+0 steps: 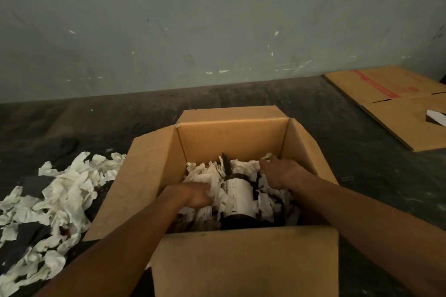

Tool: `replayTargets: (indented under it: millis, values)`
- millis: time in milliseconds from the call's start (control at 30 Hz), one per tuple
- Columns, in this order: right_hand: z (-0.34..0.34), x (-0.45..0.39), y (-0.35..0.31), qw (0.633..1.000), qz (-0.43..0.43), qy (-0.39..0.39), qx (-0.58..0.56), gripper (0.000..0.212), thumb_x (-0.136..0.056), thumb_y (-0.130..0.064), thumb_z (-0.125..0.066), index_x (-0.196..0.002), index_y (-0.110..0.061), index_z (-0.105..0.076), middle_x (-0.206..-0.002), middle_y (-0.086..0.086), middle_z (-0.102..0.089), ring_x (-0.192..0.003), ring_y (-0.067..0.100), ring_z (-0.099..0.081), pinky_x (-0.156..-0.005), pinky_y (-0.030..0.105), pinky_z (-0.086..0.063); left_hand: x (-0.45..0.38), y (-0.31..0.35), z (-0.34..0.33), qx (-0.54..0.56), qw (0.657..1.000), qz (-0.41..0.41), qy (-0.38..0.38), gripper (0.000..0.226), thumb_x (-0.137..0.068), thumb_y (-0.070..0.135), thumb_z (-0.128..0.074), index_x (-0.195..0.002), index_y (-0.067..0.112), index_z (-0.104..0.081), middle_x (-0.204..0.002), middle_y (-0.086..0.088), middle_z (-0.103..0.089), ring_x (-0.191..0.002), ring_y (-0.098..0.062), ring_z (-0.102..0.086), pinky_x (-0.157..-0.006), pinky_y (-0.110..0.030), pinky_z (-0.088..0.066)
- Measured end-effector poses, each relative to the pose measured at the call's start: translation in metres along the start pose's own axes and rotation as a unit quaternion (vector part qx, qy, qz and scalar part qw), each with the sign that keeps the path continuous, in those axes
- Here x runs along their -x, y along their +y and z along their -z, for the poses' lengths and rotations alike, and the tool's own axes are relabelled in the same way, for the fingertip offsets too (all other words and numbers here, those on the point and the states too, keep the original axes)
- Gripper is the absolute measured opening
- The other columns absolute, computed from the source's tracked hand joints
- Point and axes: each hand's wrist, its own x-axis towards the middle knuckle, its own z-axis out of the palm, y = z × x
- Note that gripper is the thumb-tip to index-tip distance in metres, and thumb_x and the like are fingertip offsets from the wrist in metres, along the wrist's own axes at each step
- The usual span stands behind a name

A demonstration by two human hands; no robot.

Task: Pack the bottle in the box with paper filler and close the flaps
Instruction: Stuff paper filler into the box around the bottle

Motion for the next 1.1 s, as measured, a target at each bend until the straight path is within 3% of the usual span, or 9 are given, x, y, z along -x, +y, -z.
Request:
replayTargets:
  millis: [67, 167, 267, 367, 567, 667, 767, 900, 1100]
  values:
    - [-0.001, 0.004, -0.002, 1.000, 0.026, 0.005, -0.003, 0.051, -0.095, -0.030, -0.054, -0.142, -0.014, -0.041, -0.144, 0.013, -0.044, -0.121, 0.032, -0.053, -0.096, 0.043, -0.047, 0.002, 0.001, 0.005, -0.024, 1.000, 0.009, 0.009, 0.051, -0.100, 0.040, -0.042, -0.144, 0.012, -0.045, -0.148, -0.011, -0.047, -0.126, -0.023, -0.050, -0.094, -0.030, -0.042]
    - [-0.017, 0.018, -0.008, 0.973, 0.065, -0.219, -0.026, 0.044, -0.097, -0.033, -0.051, -0.137, -0.014, -0.054, -0.137, 0.009, -0.056, -0.111, 0.023, -0.059, -0.096, 0.040, -0.051, 0.002, 0.001, -0.004, 0.003, 0.998, 0.004, -0.060, 0.038, -0.101, 0.041, -0.042, -0.120, 0.014, -0.060, -0.119, -0.009, -0.064, -0.082, -0.013, -0.059, -0.065, -0.026, -0.046]
    - [-0.023, 0.030, -0.009, 0.954, 0.040, -0.295, 0.022, 0.052, -0.098, -0.036, -0.047, -0.146, -0.018, -0.044, -0.149, 0.007, -0.046, -0.131, 0.028, -0.048, -0.104, 0.041, -0.043, 0.000, 0.000, -0.021, 0.019, 0.986, 0.007, -0.163, 0.044, -0.090, 0.052, -0.048, -0.120, 0.023, -0.062, -0.124, -0.005, -0.063, -0.101, -0.016, -0.062, -0.090, -0.036, -0.052]
    - [-0.008, 0.032, -0.008, 0.959, 0.041, -0.281, -0.006, 0.043, -0.097, -0.033, -0.052, -0.136, -0.014, -0.055, -0.135, 0.009, -0.058, -0.118, 0.027, -0.059, -0.093, 0.038, -0.053, 0.006, 0.003, -0.022, 0.043, 0.982, 0.003, -0.183, 0.046, -0.091, 0.050, -0.050, -0.126, 0.022, -0.061, -0.126, -0.002, -0.062, -0.109, -0.019, -0.061, -0.100, -0.040, -0.048]
    - [0.040, 0.034, -0.020, 0.987, 0.005, -0.117, -0.112, 0.032, -0.097, -0.030, -0.051, -0.120, -0.011, -0.062, -0.119, 0.013, -0.065, -0.087, 0.027, -0.069, -0.060, 0.032, -0.057, 0.038, 0.006, 0.003, 0.126, 0.991, 0.001, -0.054, 0.037, -0.099, 0.041, -0.047, -0.114, 0.011, -0.063, -0.104, -0.005, -0.070, -0.074, -0.019, -0.068, -0.072, -0.034, -0.055]
    - [0.066, 0.050, -0.047, 0.989, 0.028, -0.016, -0.143, 0.040, -0.100, -0.031, -0.048, -0.137, -0.016, -0.050, -0.138, 0.007, -0.052, -0.110, 0.023, -0.056, -0.089, 0.036, -0.050, 0.066, 0.003, 0.016, 0.227, 0.973, -0.036, 0.019, 0.033, -0.103, 0.033, -0.043, -0.127, 0.012, -0.055, -0.116, -0.009, -0.069, -0.076, -0.019, -0.072, -0.068, -0.033, -0.056]
    - [0.077, 0.066, -0.085, 0.977, 0.027, 0.083, -0.195, 0.047, -0.102, -0.036, -0.045, -0.146, -0.021, -0.039, -0.148, 0.008, -0.043, -0.129, 0.028, -0.045, -0.108, 0.042, -0.038, 0.094, -0.011, 0.022, 0.254, 0.938, -0.092, 0.215, 0.025, -0.100, 0.028, -0.047, -0.122, 0.022, -0.058, -0.119, -0.005, -0.067, -0.086, -0.018, -0.067, -0.078, -0.037, -0.057]
    - [0.077, 0.083, -0.154, 0.945, 0.032, 0.196, -0.259, 0.054, -0.101, -0.038, -0.044, -0.151, -0.023, -0.031, -0.157, 0.009, -0.032, -0.138, 0.033, -0.037, -0.112, 0.043, -0.032, 0.138, -0.059, 0.011, 0.283, 0.852, -0.160, 0.411, 0.029, -0.097, 0.024, -0.049, -0.125, 0.024, -0.057, -0.122, -0.002, -0.063, -0.108, -0.019, -0.060, -0.096, -0.042, -0.050]
    - [0.062, 0.116, -0.300, 0.886, 0.120, 0.283, -0.348, 0.049, -0.099, -0.027, -0.052, -0.145, -0.021, -0.039, -0.152, 0.007, -0.035, -0.138, 0.028, -0.036, -0.114, 0.041, -0.032, 0.199, -0.180, -0.052, 0.279, 0.816, -0.127, 0.490, 0.039, -0.098, 0.031, -0.050, -0.136, 0.027, -0.047, -0.140, -0.001, -0.052, -0.124, -0.020, -0.053, -0.105, -0.045, -0.043]
